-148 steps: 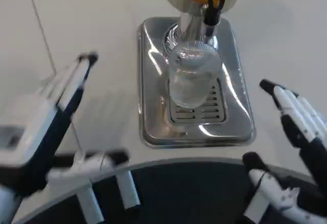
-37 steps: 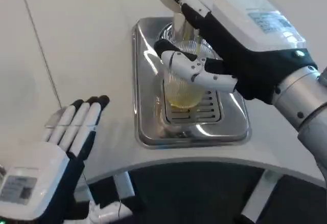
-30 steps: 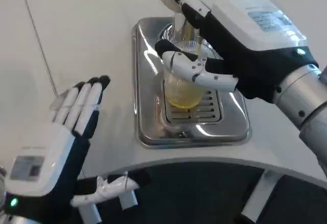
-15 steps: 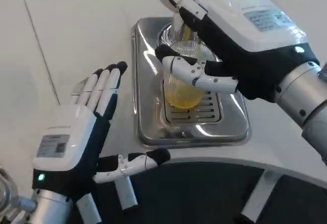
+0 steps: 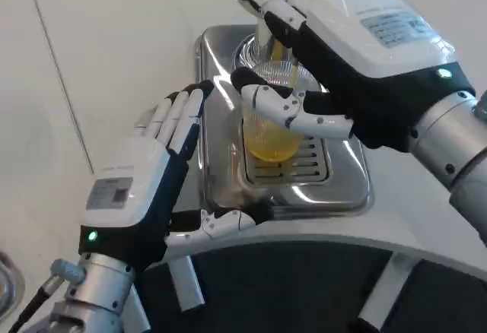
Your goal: Grasp the cup under the faucet to collect the drink, then remove the cup.
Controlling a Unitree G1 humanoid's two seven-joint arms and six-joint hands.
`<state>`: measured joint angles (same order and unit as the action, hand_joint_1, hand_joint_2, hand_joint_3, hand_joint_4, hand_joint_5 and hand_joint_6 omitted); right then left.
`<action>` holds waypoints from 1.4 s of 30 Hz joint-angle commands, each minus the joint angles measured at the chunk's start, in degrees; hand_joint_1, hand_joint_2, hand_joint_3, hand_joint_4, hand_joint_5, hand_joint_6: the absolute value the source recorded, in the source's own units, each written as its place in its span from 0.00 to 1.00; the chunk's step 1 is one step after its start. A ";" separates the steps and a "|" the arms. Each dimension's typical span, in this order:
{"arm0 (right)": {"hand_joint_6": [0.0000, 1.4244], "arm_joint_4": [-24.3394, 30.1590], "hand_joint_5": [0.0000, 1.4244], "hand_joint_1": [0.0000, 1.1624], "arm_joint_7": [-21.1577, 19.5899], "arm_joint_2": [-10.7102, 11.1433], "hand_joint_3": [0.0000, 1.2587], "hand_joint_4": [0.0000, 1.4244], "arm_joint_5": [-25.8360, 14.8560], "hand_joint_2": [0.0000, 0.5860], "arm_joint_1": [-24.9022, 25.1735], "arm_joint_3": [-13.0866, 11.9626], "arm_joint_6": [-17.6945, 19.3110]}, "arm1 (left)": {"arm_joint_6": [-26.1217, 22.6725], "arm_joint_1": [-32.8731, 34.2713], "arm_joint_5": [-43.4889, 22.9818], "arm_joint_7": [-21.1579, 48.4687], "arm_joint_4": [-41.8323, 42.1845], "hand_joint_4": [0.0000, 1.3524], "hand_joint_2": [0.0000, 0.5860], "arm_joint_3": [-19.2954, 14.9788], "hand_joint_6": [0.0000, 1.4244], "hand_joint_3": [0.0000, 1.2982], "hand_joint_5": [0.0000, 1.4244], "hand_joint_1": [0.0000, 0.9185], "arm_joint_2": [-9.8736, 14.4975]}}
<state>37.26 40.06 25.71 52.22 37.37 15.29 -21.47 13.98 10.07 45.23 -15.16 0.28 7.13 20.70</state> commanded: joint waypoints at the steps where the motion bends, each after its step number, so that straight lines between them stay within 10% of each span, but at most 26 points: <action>1: 0.06 0.36 0.01 0.03 1.06 -0.42 0.04 0.00 -0.59 0.80 -1.61 0.56 1.65 | -0.46 0.77 -0.88 -0.56 -1.49 0.00 0.07 0.87 0.05 0.00 0.03 0.14 -0.70; 16: 0.06 1.71 0.01 0.09 -2.34 -5.56 0.03 0.00 -3.00 0.82 -5.44 -6.21 -3.13 | -0.20 4.14 -4.92 0.08 -4.53 0.00 0.07 1.66 0.07 0.00 0.04 0.18 -2.04; 24: 0.07 9.14 0.02 0.17 -8.86 -13.06 0.05 0.00 -9.15 0.83 -13.21 -14.36 -8.44 | 3.11 6.31 -8.99 1.10 -6.78 0.00 0.06 2.78 0.07 0.00 0.05 0.22 -2.54; 36: 0.07 21.99 0.02 0.21 -10.74 -13.32 0.05 0.00 -14.78 0.80 -26.42 -19.76 -8.51 | 6.21 9.02 -12.33 1.87 -10.37 0.00 0.05 4.20 0.08 0.00 0.06 0.22 -2.87; 42: 0.06 22.74 0.01 0.21 -10.88 -14.06 0.05 0.00 -26.82 0.79 -44.90 -26.65 6.09 | 6.54 10.87 -12.59 1.69 -13.13 0.00 0.05 4.64 0.08 0.00 0.06 0.22 -4.05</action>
<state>59.25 29.57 11.57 29.55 0.11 -8.60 -21.76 19.54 20.07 32.90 -13.65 -11.40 10.96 17.39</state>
